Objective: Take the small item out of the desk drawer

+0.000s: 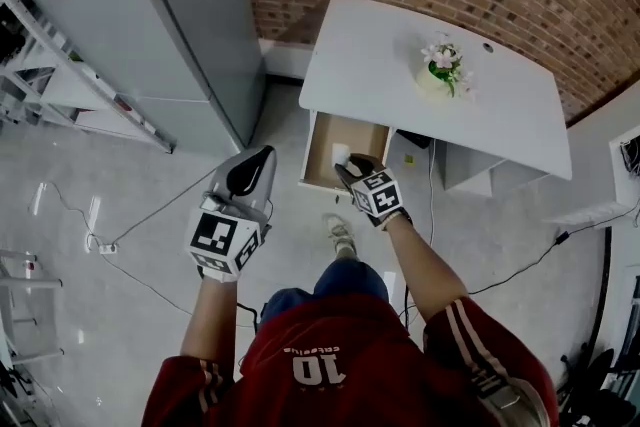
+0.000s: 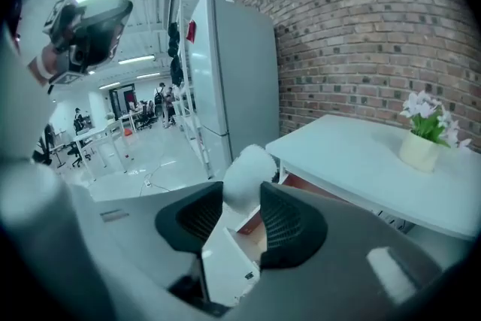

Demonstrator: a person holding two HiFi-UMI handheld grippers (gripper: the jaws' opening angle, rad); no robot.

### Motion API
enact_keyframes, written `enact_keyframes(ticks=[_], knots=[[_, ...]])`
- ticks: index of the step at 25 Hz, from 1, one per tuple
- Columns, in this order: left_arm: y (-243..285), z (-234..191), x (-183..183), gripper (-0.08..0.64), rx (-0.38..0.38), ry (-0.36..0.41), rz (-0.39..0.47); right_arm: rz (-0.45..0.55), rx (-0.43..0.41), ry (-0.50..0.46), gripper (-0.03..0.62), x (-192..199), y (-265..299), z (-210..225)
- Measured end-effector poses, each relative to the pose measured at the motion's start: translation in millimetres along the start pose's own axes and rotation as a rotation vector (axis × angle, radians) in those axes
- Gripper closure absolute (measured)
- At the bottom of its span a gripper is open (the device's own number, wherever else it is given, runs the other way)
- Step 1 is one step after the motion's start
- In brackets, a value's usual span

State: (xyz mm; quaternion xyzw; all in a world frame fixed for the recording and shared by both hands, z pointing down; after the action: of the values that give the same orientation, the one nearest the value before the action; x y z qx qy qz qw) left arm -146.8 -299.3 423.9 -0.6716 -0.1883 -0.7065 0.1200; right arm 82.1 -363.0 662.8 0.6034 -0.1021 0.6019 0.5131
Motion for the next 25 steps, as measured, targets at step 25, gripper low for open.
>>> enact_keyframes(ticks=[25], knots=[[-152,29,-82,0.557,-0.069,-0.085,0.099,0.520,0.178,-0.225,0.436,-181,-279,-247]])
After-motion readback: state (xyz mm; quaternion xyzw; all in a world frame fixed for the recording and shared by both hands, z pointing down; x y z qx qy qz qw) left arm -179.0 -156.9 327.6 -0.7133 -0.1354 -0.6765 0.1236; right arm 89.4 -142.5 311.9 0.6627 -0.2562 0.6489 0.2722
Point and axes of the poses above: the fingertips, and each gripper's own axes: y forward along the fingers, z to its right, x out of its underside, the point moved 7 cm from there along -y, backward along the fingers, and after that the axes turned 15 degrees about -x, right-handed, at the moved point
